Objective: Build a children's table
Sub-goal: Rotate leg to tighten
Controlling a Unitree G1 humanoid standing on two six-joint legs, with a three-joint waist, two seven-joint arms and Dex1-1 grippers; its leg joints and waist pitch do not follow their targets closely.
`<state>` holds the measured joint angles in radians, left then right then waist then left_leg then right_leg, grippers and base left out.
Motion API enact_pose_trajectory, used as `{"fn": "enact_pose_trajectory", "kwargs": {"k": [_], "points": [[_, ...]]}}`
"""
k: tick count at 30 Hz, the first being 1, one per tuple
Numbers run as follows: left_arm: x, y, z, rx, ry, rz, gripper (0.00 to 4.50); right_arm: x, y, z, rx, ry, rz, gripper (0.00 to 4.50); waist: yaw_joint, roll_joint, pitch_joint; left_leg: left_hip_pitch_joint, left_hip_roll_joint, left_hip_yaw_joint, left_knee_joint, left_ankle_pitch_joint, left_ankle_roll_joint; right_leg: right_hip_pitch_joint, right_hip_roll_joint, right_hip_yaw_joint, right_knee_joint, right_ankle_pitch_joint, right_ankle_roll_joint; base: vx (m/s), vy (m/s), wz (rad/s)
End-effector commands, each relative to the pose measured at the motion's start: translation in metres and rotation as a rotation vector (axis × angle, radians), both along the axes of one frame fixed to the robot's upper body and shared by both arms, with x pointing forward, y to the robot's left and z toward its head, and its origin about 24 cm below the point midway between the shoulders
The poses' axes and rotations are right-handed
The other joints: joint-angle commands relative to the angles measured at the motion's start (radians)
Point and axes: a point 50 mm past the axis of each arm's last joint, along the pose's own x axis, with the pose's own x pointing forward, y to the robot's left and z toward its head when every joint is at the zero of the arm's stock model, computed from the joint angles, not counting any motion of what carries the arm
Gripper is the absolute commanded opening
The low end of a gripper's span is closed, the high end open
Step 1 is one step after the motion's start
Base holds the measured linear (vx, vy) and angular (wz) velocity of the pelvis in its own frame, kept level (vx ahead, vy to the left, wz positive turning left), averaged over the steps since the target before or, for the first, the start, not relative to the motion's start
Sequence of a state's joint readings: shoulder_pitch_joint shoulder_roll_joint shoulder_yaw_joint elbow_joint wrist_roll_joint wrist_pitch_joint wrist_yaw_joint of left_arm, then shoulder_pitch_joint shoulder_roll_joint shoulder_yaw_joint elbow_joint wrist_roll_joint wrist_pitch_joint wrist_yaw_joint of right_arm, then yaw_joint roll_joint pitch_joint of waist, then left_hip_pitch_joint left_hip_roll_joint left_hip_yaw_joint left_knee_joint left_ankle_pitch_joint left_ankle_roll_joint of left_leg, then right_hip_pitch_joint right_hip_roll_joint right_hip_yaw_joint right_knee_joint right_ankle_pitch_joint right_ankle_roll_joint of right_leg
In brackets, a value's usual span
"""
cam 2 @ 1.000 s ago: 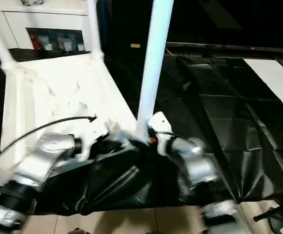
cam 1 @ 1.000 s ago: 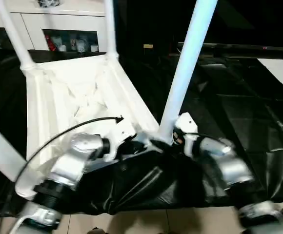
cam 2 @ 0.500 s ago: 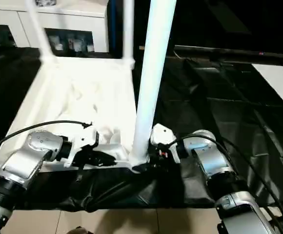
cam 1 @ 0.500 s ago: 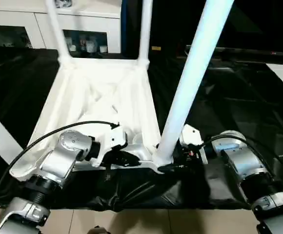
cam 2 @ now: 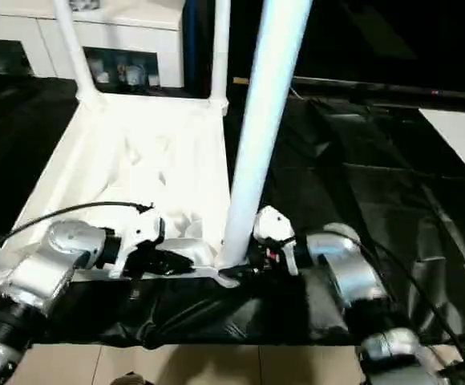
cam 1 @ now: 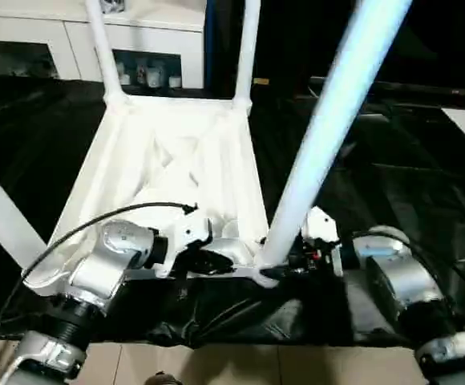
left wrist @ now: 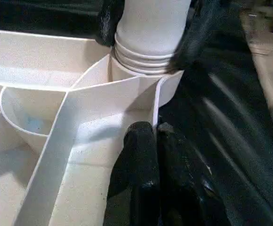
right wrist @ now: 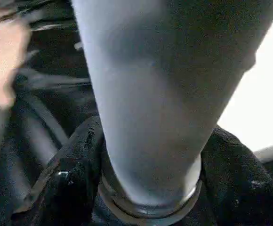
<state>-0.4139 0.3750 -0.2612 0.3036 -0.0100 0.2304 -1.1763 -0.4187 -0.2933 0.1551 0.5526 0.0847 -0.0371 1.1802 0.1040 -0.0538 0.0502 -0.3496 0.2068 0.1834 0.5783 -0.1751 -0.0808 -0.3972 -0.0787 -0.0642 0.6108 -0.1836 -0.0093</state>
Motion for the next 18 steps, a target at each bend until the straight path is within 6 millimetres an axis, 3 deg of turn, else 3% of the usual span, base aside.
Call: {"fn": "enact_pose_trajectory", "kwargs": {"k": [1,2,5,6,7,8,10,11,12,14,15,18], "points": [[0.003,-0.032,0.008,-0.106,-0.057,0.044,0.00,-0.009,0.040,-0.011,0.029,0.026,0.030,2.63,-0.010,0.003,-0.048,0.009,0.026,-0.013,-0.077,-0.331,-0.006,0.032,-0.063,0.043,-0.097,-0.450,-0.137,0.000,0.000,0.00],[0.004,-0.040,0.005,-0.104,-0.065,0.084,0.00,-0.005,0.047,-0.016,0.036,0.037,-0.110,2.63,-0.013,0.003,-0.048,0.008,0.025,-0.015,-0.077,-0.335,-0.010,0.033,-0.065,0.041,-0.098,-0.469,-0.129,0.000,0.000,0.00],[0.005,-0.048,0.004,-0.100,-0.073,0.116,0.00,0.000,0.055,-0.018,0.060,0.054,-0.248,2.62,-0.032,0.010,-0.047,0.004,0.019,-0.022,-0.078,-0.364,-0.019,0.030,-0.066,0.035,-0.113,-0.577,-0.079,0.000,0.000,0.00],[0.006,-0.049,0.004,-0.099,-0.074,0.122,0.00,0.001,0.056,-0.018,0.061,0.055,-0.267,2.62,-0.036,0.009,-0.047,0.006,0.017,-0.025,-0.076,-0.374,-0.018,0.027,-0.066,0.032,-0.119,-0.605,-0.066,0.000,0.000,0.00],[0.007,-0.062,0.004,-0.093,-0.084,0.146,0.00,0.009,0.066,-0.021,0.073,0.079,-0.451,2.62,-0.040,0.013,-0.045,0.009,0.017,-0.025,-0.074,-0.386,-0.015,0.020,-0.065,0.033,-0.123,-0.619,-0.062,0.000,0.000,0.00],[0.006,-0.066,0.004,-0.092,-0.086,0.144,0.00,0.011,0.070,-0.021,0.078,0.086,-0.497,2.62,-0.044,0.012,-0.044,0.011,0.016,-0.024,-0.075,-0.389,-0.016,0.016,-0.064,0.034,-0.125,-0.622,-0.062,0.000,0.000,0.00],[0.003,-0.071,0.004,-0.085,-0.091,0.112,0.00,0.011,0.077,-0.019,0.092,0.076,-0.501,2.62,-0.055,0.014,-0.047,0.001,0.015,-0.034,-0.079,-0.399,-0.026,0.026,-0.065,0.025,-0.125,-0.633,-0.050,0.000,0.000,0.00],[0.001,-0.073,0.004,-0.085,-0.089,0.098,0.00,0.010,0.081,-0.015,0.100,0.049,-0.473,2.62,-0.056,0.021,-0.048,0.005,0.017,-0.034,-0.080,-0.411,-0.020,0.023,-0.064,0.025,-0.126,-0.605,-0.053,0.000,0.000,0.00],[0.001,-0.073,0.004,-0.085,-0.089,0.098,0.00,0.010,0.081,-0.015,0.100,0.049,-0.473,2.62,-0.056,0.020,-0.048,0.008,0.017,-0.032,-0.080,-0.417,-0.016,0.020,-0.063,0.027,-0.128,-0.590,-0.058,0.000,0.000,0.00],[0.002,-0.072,0.004,-0.076,-0.095,0.098,0.00,0.010,0.082,-0.010,0.125,0.031,-0.459,3.18,-0.057,0.021,-0.049,0.003,0.020,-0.031,-0.083,-0.406,-0.008,0.024,-0.061,0.030,-0.121,-0.531,-0.081,0.000,0.000,0.00],[0.002,-0.071,0.004,-0.068,-0.100,0.098,0.00,0.011,0.080,-0.008,0.137,0.037,-0.472,3.18,-0.058,0.024,-0.050,0.002,0.021,-0.031,-0.085,-0.402,-0.007,0.026,-0.060,0.031,-0.118,-0.494,-0.094,0.000,0.000,0.00],[0.003,-0.065,0.005,-0.057,-0.096,0.097,0.00,0.014,0.069,-0.003,0.126,0.024,-0.469,3.48,-0.056,0.020,-0.049,0.005,0.022,-0.026,-0.085,-0.392,0.000,0.024,-0.059,0.037,-0.111,-0.444,-0.122,0.000,0.000,0.00]]}}
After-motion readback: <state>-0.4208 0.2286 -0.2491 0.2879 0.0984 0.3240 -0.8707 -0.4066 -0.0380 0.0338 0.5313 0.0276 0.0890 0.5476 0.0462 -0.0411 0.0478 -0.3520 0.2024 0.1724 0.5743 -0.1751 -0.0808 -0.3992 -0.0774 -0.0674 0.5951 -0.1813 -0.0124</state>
